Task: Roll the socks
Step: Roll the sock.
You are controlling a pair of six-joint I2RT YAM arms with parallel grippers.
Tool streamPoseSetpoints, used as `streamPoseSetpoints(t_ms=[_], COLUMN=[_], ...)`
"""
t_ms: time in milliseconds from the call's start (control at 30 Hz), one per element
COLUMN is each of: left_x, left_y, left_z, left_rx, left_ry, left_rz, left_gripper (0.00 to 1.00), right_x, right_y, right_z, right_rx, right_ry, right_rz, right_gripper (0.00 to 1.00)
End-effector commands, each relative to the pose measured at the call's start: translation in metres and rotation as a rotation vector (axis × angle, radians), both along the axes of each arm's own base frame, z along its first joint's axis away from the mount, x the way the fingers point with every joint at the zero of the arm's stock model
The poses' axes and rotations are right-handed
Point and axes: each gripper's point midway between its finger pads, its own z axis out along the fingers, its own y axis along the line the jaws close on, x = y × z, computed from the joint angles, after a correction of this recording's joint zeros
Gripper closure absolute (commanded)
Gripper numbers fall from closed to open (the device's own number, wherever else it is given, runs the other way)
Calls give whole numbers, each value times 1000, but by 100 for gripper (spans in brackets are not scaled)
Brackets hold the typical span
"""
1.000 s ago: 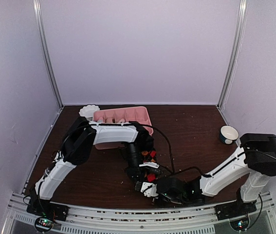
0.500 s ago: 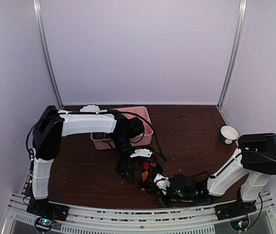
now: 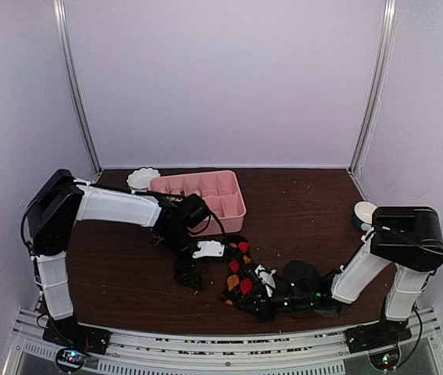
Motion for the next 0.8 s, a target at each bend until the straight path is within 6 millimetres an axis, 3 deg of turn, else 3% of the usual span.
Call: streamPoseSetpoints(t_ms=[0, 133, 267, 600, 767], left_x=[-43, -69, -80, -63, -59], left_y=[-26, -35, -47, -69, -73], left_z=[37, 26, 28, 18, 7], left_rx=[-160, -128, -152, -147, -110], left_ry=[-74, -19, -42, -139, -122], left_rz=[-211, -297, -340, -316, -310], left_gripper=[12, 23, 25, 40, 59], right_x=[-23, -20, -20, -25, -26], right_y=[-63, -69, -77, -82, -87], right_z=[-88, -97, -105, -113, -118], right_rx=[-322, -319, -312, -311, -332], right_ry=[356, 511, 627, 756, 750], right_rz=[-68, -133, -196, -240, -251], right_gripper=[100, 100, 100, 100, 100])
